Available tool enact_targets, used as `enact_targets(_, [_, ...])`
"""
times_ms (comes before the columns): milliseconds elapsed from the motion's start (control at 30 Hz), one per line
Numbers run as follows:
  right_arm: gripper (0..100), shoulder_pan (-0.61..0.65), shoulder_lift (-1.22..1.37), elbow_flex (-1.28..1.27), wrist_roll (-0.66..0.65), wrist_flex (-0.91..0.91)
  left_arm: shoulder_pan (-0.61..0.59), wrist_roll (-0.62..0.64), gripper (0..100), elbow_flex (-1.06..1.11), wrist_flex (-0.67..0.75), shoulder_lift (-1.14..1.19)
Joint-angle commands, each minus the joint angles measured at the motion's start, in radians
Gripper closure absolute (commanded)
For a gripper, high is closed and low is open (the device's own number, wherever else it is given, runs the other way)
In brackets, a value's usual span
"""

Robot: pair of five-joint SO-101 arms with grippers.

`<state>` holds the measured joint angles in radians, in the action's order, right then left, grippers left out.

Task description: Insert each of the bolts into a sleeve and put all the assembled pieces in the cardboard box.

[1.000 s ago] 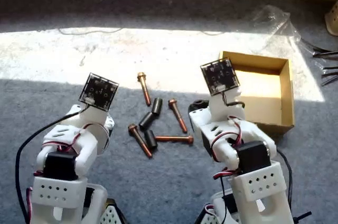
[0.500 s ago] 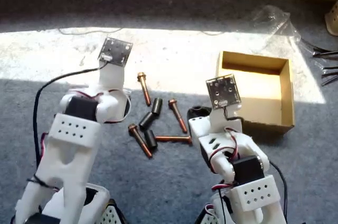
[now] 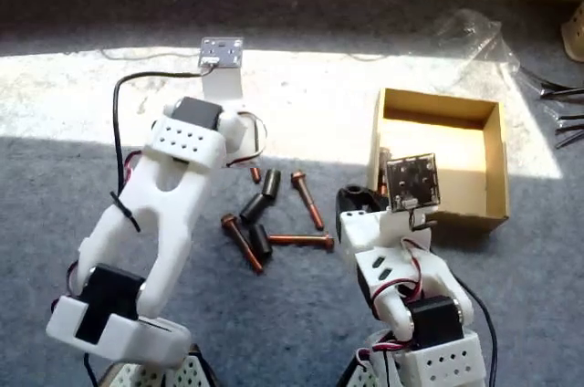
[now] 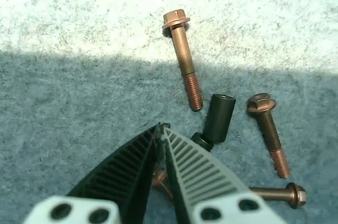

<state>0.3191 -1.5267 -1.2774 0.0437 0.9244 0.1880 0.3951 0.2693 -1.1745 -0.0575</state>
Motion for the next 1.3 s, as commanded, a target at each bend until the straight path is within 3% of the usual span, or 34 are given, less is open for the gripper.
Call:
enact_targets(0, [99.5, -0.016, -0.068, -0.013, 0.017, -0.036, 0.079, 0.118, 99, -0.147, -0.077, 0.042])
enact_targets(367, [99.5, -0.015, -0.305, -0.139, 0.018, -0.036, 0.087, 0.196, 99, -0.386, -0.095, 0.306])
enact_targets(567, [99.5, -0.015, -0.309, -0.145, 0.015, -0.036, 0.087, 0.199, 89, -0.466, -0.095, 0.412])
enact_targets(1267, [99.5, -0.015, -0.309, -0.145, 0.012, -0.036, -0.024, 0.201, 88, -0.484, -0.041, 0.438])
